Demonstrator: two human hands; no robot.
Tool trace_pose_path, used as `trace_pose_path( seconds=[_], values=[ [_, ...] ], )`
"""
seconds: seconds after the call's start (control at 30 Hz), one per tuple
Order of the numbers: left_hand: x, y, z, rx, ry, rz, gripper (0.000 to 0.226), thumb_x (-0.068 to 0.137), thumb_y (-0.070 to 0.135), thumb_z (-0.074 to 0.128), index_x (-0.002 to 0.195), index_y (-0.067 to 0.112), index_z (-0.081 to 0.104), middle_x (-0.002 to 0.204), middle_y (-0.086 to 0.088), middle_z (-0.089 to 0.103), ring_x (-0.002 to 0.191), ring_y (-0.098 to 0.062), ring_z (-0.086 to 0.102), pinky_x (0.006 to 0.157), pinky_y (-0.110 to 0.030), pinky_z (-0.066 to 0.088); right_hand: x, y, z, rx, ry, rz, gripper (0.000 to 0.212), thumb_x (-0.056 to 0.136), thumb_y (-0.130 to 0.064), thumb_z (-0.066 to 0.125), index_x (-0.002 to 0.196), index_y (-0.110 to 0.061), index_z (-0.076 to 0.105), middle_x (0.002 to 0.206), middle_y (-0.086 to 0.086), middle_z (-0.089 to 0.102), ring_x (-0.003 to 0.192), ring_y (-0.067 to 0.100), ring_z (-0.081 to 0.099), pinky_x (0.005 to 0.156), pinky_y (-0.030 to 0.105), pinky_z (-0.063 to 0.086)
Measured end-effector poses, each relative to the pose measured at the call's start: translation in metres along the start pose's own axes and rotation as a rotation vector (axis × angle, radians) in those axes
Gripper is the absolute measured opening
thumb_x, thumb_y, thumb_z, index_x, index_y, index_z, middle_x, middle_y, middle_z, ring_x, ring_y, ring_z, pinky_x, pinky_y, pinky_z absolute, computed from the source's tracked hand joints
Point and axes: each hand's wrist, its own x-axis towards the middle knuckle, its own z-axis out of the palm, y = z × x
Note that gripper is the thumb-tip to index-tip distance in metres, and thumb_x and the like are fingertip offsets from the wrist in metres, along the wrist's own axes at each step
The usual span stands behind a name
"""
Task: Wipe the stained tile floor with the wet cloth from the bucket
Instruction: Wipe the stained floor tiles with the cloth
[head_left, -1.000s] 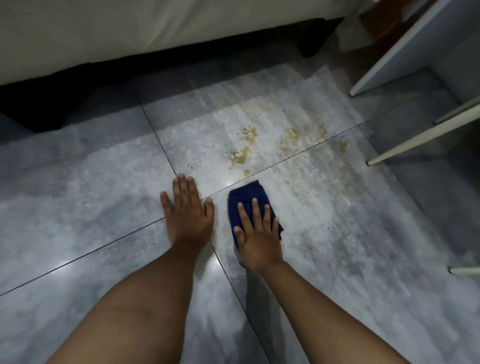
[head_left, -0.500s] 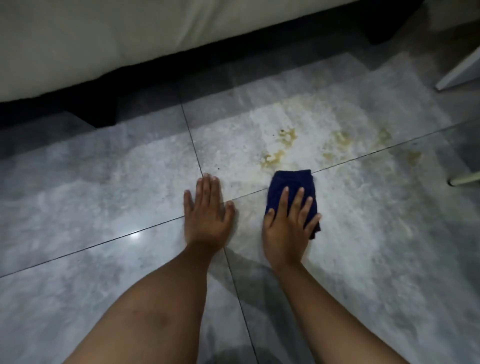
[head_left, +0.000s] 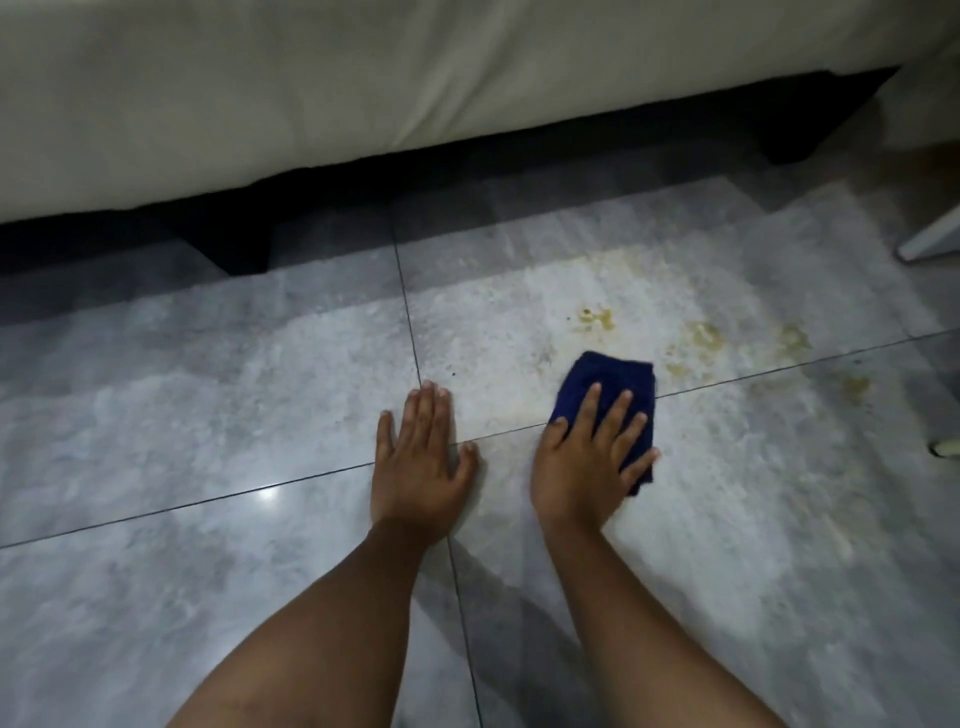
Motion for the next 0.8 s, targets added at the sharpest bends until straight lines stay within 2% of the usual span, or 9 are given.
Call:
trace_pose_path(
  seconds=[0.07, 0.13, 0.2, 0.3, 0.4, 0.6, 0.7, 0.8],
  values=[
    [0.002, 0.004, 0.0, 0.001, -0.004, -0.023, 0.07, 0.097, 0.054, 0.013, 0.155, 0.02, -0.007, 0.161, 0.002, -0.014, 0.146, -0.009, -0.02, 0.119, -0.041, -0.011, -0.014, -0.009, 0.005, -0.011, -0.023, -0.118, 0.059, 0.099, -0.04, 0.03, 0.153, -0.03, 0.01, 0.161, 0.005, 0.003, 0.148, 0.028, 0.0, 0.112, 0.052, -0.014],
    [0.006, 0.011, -0.002, -0.013, -0.021, -0.041, 0.071, 0.097, 0.053, 0.015, 0.154, 0.019, -0.01, 0.16, 0.001, -0.018, 0.145, -0.011, -0.022, 0.119, -0.041, -0.013, 0.003, -0.016, 0.002, -0.085, -0.105, -0.317, 0.058, 0.099, -0.045, 0.025, 0.152, -0.035, 0.004, 0.162, 0.001, -0.002, 0.148, 0.025, -0.006, 0.112, 0.05, -0.018],
    [0.009, 0.015, -0.007, -0.042, -0.051, -0.057, 0.071, 0.098, 0.051, 0.017, 0.154, 0.018, -0.011, 0.16, 0.0, -0.02, 0.145, -0.012, -0.023, 0.119, -0.042, -0.013, 0.034, -0.017, -0.004, -0.136, -0.176, -0.433, 0.057, 0.099, -0.048, 0.021, 0.151, -0.039, -0.001, 0.161, -0.002, -0.008, 0.147, 0.023, -0.01, 0.114, 0.051, -0.015],
    [0.01, 0.027, -0.008, -0.072, -0.054, -0.095, 0.066, 0.1, 0.045, 0.015, 0.154, 0.015, -0.009, 0.161, -0.004, -0.015, 0.146, -0.014, -0.019, 0.119, -0.044, -0.011, 0.059, 0.009, -0.017, -0.112, -0.176, -0.321, 0.057, 0.099, -0.048, 0.02, 0.152, -0.039, 0.0, 0.162, -0.002, -0.007, 0.147, 0.022, -0.009, 0.116, 0.052, -0.008],
    [0.017, 0.032, 0.001, -0.092, -0.019, -0.181, 0.065, 0.1, 0.041, 0.016, 0.153, 0.012, -0.008, 0.161, -0.006, -0.013, 0.147, -0.016, -0.018, 0.118, -0.047, -0.011, 0.034, 0.029, -0.01, -0.133, -0.082, -0.272, 0.056, 0.099, -0.048, 0.016, 0.152, -0.038, 0.0, 0.162, -0.002, -0.007, 0.147, 0.022, -0.009, 0.116, 0.052, -0.01],
    [0.026, 0.036, -0.004, -0.043, -0.002, -0.208, 0.068, 0.097, 0.038, 0.018, 0.153, 0.008, -0.007, 0.161, -0.01, -0.012, 0.147, -0.02, -0.016, 0.117, -0.052, -0.012, 0.067, 0.031, -0.024, -0.206, -0.182, -0.567, 0.055, 0.098, -0.053, 0.014, 0.149, -0.045, -0.004, 0.161, -0.007, -0.012, 0.147, 0.018, -0.013, 0.117, 0.048, -0.011],
    [0.035, 0.045, -0.007, -0.039, -0.018, -0.218, 0.072, 0.093, 0.038, 0.02, 0.152, 0.008, -0.008, 0.161, -0.01, -0.014, 0.147, -0.021, -0.017, 0.116, -0.052, -0.016, 0.078, 0.031, -0.023, -0.201, -0.174, -0.552, 0.055, 0.098, -0.053, 0.014, 0.149, -0.044, -0.003, 0.161, -0.007, -0.01, 0.147, 0.019, -0.011, 0.117, 0.047, -0.01],
    [0.045, 0.053, -0.004, -0.055, -0.02, -0.128, 0.071, 0.093, 0.037, 0.021, 0.153, 0.01, -0.006, 0.161, -0.009, -0.013, 0.147, -0.019, -0.016, 0.117, -0.05, -0.013, 0.078, 0.034, -0.02, -0.197, -0.142, -0.523, 0.055, 0.098, -0.053, 0.015, 0.15, -0.044, -0.001, 0.161, -0.007, -0.006, 0.147, 0.019, -0.008, 0.117, 0.047, -0.008]
  ],
)
